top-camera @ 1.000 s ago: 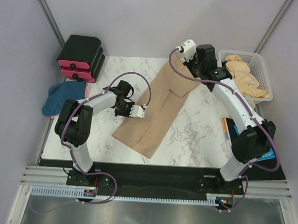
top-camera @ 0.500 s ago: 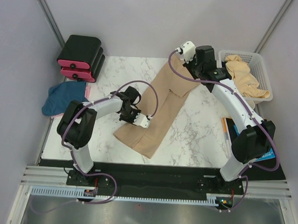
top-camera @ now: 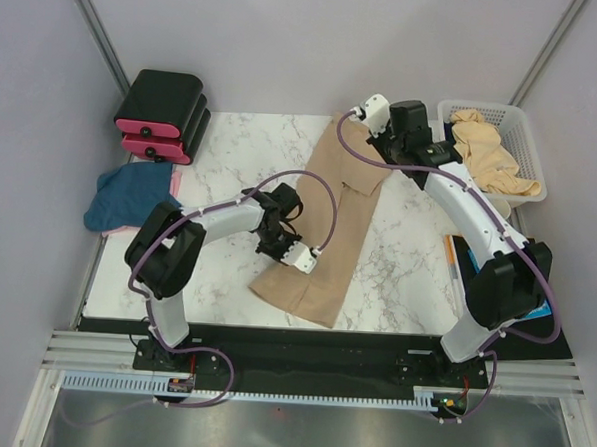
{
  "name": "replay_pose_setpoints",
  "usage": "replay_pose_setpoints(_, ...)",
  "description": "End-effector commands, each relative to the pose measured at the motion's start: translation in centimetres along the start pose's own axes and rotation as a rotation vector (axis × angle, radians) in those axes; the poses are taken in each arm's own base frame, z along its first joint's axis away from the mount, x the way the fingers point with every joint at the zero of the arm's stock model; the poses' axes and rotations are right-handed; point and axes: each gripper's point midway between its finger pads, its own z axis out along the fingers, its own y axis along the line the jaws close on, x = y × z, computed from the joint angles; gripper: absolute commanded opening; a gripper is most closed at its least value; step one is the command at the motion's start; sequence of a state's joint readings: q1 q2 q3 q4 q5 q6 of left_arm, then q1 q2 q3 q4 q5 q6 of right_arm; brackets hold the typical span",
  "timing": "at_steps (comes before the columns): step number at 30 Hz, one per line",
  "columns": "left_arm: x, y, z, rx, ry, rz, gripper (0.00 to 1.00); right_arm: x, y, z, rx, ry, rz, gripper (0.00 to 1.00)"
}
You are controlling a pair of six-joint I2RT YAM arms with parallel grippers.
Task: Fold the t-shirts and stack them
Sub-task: Rotate the tshirt 90 degrees
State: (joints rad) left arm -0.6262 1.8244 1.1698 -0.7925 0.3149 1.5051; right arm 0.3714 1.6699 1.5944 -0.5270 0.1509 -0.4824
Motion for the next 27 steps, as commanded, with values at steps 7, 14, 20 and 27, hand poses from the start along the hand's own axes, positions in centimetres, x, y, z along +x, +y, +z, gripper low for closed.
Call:
replay_pose_setpoints(7,-5.4,0.1,2.1,0.080,-0.115,-0.014,0.02,4.6,0.6,2.4,-0.002,0.121,0.050,0.00)
replay_pose_setpoints(14,-1.9,0.7,-1.4,-0.016,-0.041,-0.141,0.03,8.7,-1.1,8.9,0.049,0.256,0.141,0.00)
replay_pose_setpoints(20,3.6,1.8,-5.4,-0.138,0.059,-0.295,0.39,11.3,-1.0,15.0,0.052,0.328,0.156,0.00)
replay_pose_setpoints(27,9.7,5.0,-10.4,-0.310,0.129,-0.512,0.40,11.6,-1.8,19.1,0.081,0.330,0.154,0.00)
